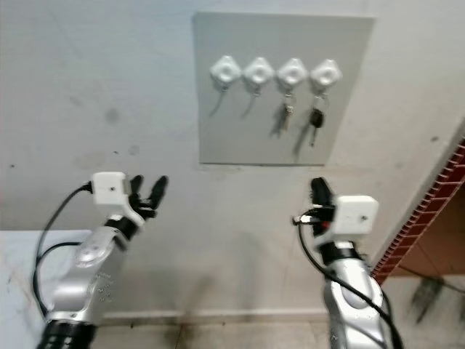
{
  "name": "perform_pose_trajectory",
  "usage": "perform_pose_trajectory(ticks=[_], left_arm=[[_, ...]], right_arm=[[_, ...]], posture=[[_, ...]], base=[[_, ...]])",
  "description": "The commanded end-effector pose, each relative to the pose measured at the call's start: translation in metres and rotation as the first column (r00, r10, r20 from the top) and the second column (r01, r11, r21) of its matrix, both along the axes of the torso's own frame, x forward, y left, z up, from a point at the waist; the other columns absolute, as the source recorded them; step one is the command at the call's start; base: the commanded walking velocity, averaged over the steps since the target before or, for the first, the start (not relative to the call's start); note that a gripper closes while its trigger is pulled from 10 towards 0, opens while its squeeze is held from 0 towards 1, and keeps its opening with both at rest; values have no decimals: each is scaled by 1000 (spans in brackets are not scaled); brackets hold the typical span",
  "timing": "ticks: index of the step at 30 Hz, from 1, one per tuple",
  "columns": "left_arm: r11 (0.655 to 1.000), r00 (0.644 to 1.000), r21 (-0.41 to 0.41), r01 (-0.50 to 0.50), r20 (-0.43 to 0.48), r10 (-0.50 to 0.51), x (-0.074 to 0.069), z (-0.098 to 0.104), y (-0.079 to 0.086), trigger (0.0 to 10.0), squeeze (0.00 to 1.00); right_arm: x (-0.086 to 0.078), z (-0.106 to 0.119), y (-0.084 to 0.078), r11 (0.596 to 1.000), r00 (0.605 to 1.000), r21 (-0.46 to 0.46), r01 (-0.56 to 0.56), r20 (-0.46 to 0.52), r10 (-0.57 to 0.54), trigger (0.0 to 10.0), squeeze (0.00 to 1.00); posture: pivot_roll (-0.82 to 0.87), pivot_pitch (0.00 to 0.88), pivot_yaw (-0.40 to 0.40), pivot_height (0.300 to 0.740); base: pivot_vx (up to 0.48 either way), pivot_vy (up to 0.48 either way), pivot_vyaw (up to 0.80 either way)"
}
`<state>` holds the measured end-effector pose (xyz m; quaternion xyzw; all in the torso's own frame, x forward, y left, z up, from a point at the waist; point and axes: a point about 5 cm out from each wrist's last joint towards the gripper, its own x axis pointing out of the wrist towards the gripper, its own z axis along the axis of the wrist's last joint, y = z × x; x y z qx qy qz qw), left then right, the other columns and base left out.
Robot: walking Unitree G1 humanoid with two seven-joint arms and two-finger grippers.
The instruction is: Hang keys on a hook
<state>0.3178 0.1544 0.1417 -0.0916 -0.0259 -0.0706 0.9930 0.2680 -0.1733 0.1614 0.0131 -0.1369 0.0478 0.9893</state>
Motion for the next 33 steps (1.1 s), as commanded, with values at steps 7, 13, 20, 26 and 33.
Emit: perform_pose_trajectory(ticks=[7, 13, 20, 26, 33], left_arm=[[996, 996, -9, 85, 10, -85, -1, 4, -20, 10000, 0], [991, 991, 30, 131, 37, -132, -3, 8, -26, 10000, 0], [964, 963, 125, 235, 107, -249, -8, 20, -45, 10000, 0], [917, 910, 163, 363, 151, -387, -16, 32, -73, 10000, 0], [885, 862, 159, 438, 207, -463, -19, 52, -90, 10000, 0]], right_arm=[[-2, -1, -6, 1000, 1000, -11, 17, -11, -18, 10000, 0], [-2, -6, -1, 1000, 999, -11, -15, -30, 15, 10000, 0], [-1, -5, 2, 999, 999, -7, -37, -31, 37, 10000, 0], [2, -2, 7, 997, 997, -17, -76, -18, 75, 10000, 0], [7, 7, 17, 989, 989, -8, -145, 13, 145, 10000, 0]], posture=[[-13, 19, -1, 740], [-17, 20, 4, 740], [-19, 20, 7, 740], [-23, 18, 12, 740], [-31, 15, 21, 740]], base=[[0, 0, 0], [0, 0, 0], [0, 0, 0], [0, 0, 0], [0, 0, 0]])
